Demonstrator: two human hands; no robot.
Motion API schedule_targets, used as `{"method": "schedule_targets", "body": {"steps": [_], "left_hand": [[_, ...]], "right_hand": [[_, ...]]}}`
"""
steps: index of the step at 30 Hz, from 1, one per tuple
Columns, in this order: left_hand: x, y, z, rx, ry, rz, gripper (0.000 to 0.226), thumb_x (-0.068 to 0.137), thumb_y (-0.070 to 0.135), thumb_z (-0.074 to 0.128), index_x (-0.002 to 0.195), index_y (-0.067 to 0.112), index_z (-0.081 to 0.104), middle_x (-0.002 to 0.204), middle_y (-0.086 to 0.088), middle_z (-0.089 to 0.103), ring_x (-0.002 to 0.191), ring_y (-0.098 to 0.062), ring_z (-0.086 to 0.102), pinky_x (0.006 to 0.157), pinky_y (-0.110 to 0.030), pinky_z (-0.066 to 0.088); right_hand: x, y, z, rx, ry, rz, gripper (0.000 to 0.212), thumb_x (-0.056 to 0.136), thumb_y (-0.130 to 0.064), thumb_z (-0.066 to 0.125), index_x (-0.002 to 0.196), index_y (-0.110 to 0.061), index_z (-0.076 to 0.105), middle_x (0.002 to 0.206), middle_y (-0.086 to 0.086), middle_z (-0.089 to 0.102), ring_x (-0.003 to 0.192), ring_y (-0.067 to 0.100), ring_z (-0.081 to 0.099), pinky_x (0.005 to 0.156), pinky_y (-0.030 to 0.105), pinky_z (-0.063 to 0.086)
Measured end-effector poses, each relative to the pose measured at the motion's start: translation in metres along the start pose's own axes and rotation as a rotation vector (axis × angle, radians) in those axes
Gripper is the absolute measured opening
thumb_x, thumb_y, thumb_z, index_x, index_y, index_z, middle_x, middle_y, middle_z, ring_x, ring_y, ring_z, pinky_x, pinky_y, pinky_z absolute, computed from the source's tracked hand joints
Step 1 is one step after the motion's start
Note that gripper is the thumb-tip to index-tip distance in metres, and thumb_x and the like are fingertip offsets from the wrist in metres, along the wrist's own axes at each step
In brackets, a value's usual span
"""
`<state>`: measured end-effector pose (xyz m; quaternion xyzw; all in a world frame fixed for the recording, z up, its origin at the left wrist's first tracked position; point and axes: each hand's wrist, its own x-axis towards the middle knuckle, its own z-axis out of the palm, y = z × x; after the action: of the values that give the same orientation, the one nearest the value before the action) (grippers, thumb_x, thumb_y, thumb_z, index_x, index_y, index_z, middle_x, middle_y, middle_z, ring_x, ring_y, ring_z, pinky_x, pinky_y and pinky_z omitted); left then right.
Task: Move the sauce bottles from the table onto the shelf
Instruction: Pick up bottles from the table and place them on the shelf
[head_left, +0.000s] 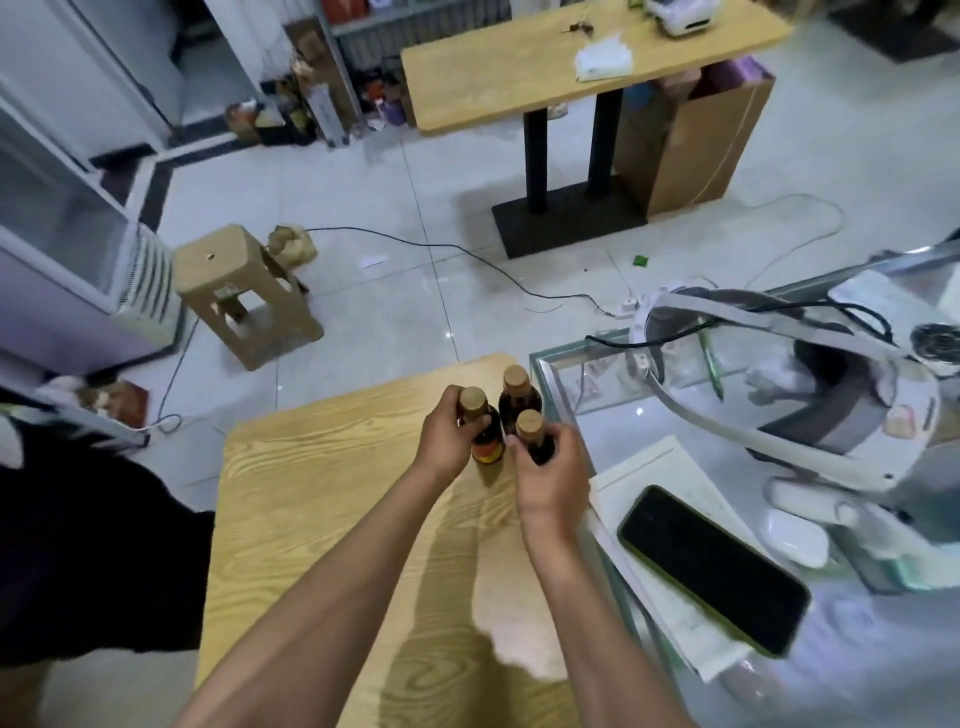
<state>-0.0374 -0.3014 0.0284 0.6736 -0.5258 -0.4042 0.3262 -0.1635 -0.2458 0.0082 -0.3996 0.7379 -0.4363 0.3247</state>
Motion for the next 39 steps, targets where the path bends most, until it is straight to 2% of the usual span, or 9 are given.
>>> {"method": "schedule_targets", "body": {"steps": [4,7,13,20,22,26,28,32,39], "left_hand": [[-0.013,0.000,-0.001,0.024,0.007,-0.003,0.023,0.080,0.006,0.071,0.088,0.010,0.050,0.075,0.008,0.057,0.063,-0.001,0.044,0.053,-0.015,0.033],[-0.030,-0.001,-0.003,0.013,-0.005,-0.002,0.023,0.080,0.006,0.072,0.087,0.008,0.050,0.076,0.004,0.058,0.065,-0.005,0.046,0.056,-0.018,0.035],[-0.071,-0.007,-0.017,-0.021,-0.052,0.043,0.020,0.079,0.009,0.074,0.086,0.010,0.056,0.076,0.006,0.062,0.066,-0.002,0.052,0.056,-0.011,0.038],[-0.129,-0.006,-0.049,-0.136,-0.227,0.180,0.021,0.073,0.008,0.081,0.084,0.018,0.066,0.080,0.007,0.072,0.075,-0.003,0.066,0.067,-0.017,0.050],[-0.144,-0.003,-0.054,-0.184,-0.281,0.230,0.024,0.070,0.010,0.084,0.083,0.025,0.070,0.080,0.012,0.074,0.077,0.001,0.068,0.065,-0.011,0.048],[-0.182,0.006,-0.057,-0.264,-0.408,0.298,0.026,0.066,0.018,0.087,0.079,0.034,0.072,0.082,0.018,0.074,0.076,0.002,0.069,0.063,-0.009,0.048],[-0.204,0.015,-0.056,-0.267,-0.461,0.349,0.028,0.063,0.026,0.088,0.079,0.043,0.071,0.083,0.021,0.073,0.076,0.003,0.069,0.064,-0.007,0.048],[-0.247,0.041,-0.042,-0.240,-0.583,0.467,0.031,0.055,0.044,0.086,0.081,0.048,0.070,0.080,0.023,0.072,0.074,0.004,0.068,0.065,-0.013,0.052],[-0.363,0.098,-0.003,-0.202,-0.749,0.650,0.048,0.045,0.064,0.080,0.082,0.034,0.073,0.078,0.019,0.073,0.075,0.002,0.068,0.074,-0.032,0.058]], "right_hand": [[-0.004,0.005,-0.001,-0.036,-0.003,-0.037,0.031,0.079,-0.057,0.066,0.106,-0.046,0.053,0.089,-0.032,0.060,0.079,-0.012,0.053,0.062,0.004,0.032],[-0.015,0.003,-0.006,-0.045,-0.060,-0.119,0.025,0.084,-0.052,0.062,0.104,-0.060,0.051,0.095,-0.046,0.057,0.086,-0.023,0.053,0.061,-0.001,0.035],[-0.054,0.014,-0.015,-0.053,-0.051,-0.128,0.020,0.085,-0.040,0.067,0.105,-0.039,0.062,0.089,-0.023,0.067,0.084,-0.005,0.061,0.067,0.019,0.046],[-0.149,-0.002,-0.046,0.102,0.073,-0.156,0.020,0.088,-0.021,0.071,0.092,-0.040,0.066,0.087,-0.025,0.070,0.078,-0.008,0.065,0.067,0.008,0.046],[-0.176,-0.011,-0.058,0.161,0.118,-0.156,0.018,0.089,-0.021,0.070,0.091,-0.039,0.066,0.084,-0.023,0.071,0.074,-0.008,0.064,0.065,0.008,0.046],[-0.225,-0.022,-0.091,0.185,0.248,-0.139,0.016,0.088,-0.030,0.070,0.102,-0.038,0.069,0.098,-0.019,0.073,0.089,0.002,0.068,0.077,0.027,0.054],[-0.247,-0.027,-0.110,0.247,0.300,-0.117,0.018,0.090,-0.027,0.070,0.104,-0.038,0.070,0.098,-0.012,0.074,0.083,0.009,0.070,0.071,0.036,0.057],[-0.291,-0.033,-0.156,0.251,0.453,-0.139,0.020,0.091,-0.028,0.069,0.108,-0.039,0.070,0.097,-0.011,0.075,0.070,0.005,0.067,0.060,0.025,0.053],[-0.385,-0.033,-0.262,0.295,0.673,-0.199,0.019,0.091,-0.013,0.069,0.108,-0.020,0.073,0.099,-0.006,0.076,0.091,0.008,0.072,0.074,0.017,0.052]]}}
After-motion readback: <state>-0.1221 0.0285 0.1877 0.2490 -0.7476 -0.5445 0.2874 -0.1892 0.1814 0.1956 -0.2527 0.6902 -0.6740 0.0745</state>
